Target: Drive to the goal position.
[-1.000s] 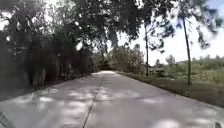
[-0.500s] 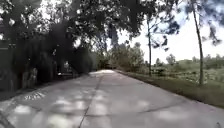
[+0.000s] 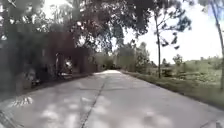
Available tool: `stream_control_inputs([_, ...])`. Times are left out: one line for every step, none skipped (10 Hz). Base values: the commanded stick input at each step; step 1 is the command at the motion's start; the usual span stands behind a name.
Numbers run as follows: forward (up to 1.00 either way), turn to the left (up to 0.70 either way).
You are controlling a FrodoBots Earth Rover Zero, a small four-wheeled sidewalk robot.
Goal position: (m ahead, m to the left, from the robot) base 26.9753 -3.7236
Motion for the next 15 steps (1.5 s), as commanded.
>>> stream_control_inputs([1.0, 0.0])
stream_control_inputs([1.0, 0.0])
stream_control_inputs([1.0, 0.0])
stream_control_inputs([1.0, 0.0])
stream_control_inputs([1.0, 0.0])
stream_control_inputs([1.0, 0.0])
stream_control_inputs([1.0, 0.0])
stream_control_inputs([1.0, 0.0])
stream_control_inputs([1.0, 0.0])
stream_control_inputs([1.0, 0.0])
stream_control_inputs([1.0, 0.0])
stream_control_inputs([1.0, 0.0])
stream_control_inputs([1.0, 0.0])
stream_control_inputs([1.0, 0.18])
stream_control_inputs([1.0, 0.27])
